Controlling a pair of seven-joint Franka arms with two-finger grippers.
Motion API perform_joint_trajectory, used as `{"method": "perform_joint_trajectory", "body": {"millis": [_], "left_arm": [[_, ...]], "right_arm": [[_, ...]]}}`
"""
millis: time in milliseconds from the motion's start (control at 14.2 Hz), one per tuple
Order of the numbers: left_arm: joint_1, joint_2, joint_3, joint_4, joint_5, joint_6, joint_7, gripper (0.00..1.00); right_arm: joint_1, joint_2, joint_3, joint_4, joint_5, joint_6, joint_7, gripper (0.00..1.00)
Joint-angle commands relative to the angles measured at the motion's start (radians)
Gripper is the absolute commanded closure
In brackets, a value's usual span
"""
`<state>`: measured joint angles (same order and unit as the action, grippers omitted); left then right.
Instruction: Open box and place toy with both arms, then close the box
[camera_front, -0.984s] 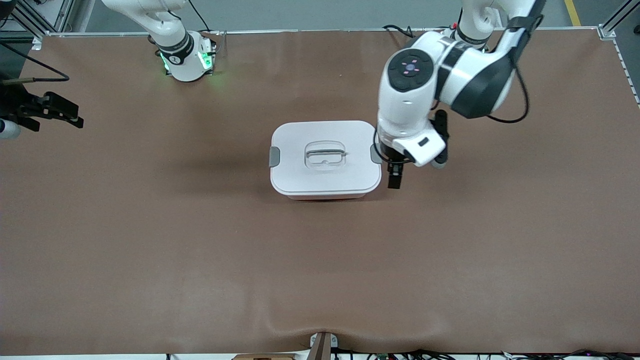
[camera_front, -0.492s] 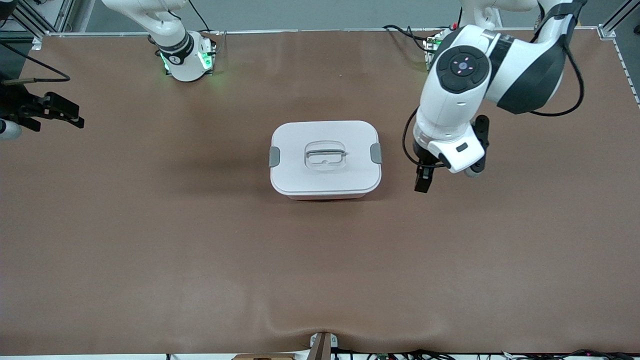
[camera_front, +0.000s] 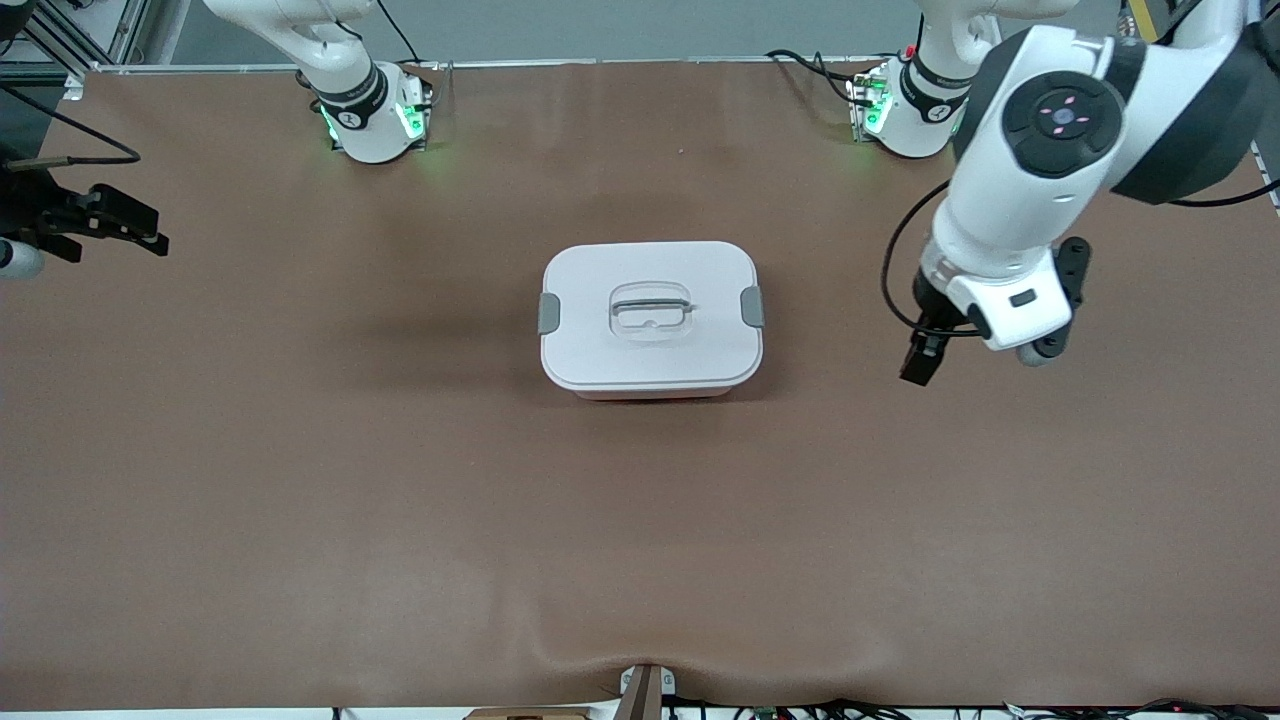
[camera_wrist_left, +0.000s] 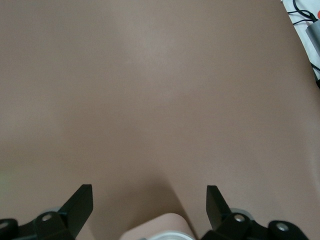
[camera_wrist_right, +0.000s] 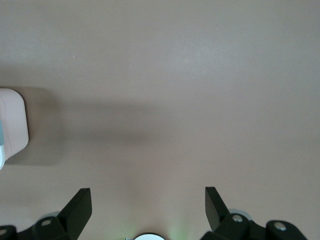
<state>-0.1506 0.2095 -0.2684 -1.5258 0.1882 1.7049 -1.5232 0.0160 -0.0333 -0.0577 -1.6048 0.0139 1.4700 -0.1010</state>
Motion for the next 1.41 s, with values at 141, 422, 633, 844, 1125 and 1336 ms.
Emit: {"method": "perform_joint_trajectory", "body": {"millis": [141,422,633,844,1125,1336], "left_arm": [[0.092,-0.022,-0.005,-0.005,-0.018,-0.019,0.214,0.0],[0.179,-0.03,-0.005,0.03,-0.021,-0.021,0.424,0.0],[0.238,-0.03,-0.003,0.032,-0.033,-0.021,0.558,0.0],[0.258,-0.068,0.017,0.027,-0.061,-0.04,0.701,0.0],[0.12,-0.145,0.239,0.029,-0.233,-0.114,0.868,0.0],[0.117,-0.185,0.291,0.029,-0.266,-0.131,1.035,0.0]], "right_arm": [[-0.011,-0.01,0.003,-0.014,0.0,-0.036,0.007,0.0],[-0.01,-0.01,0.004,-0.014,0.0,-0.036,0.007,0.0],[-0.011,-0.01,0.004,-0.014,0.0,-0.036,0.007,0.0],[-0.011,-0.008,0.004,-0.014,0.0,-0.034,0.007,0.0],[-0.01,-0.008,0.004,-0.014,0.0,-0.03,0.007,0.0],[-0.011,-0.008,0.003,-0.014,0.0,-0.031,0.006,0.0]]}}
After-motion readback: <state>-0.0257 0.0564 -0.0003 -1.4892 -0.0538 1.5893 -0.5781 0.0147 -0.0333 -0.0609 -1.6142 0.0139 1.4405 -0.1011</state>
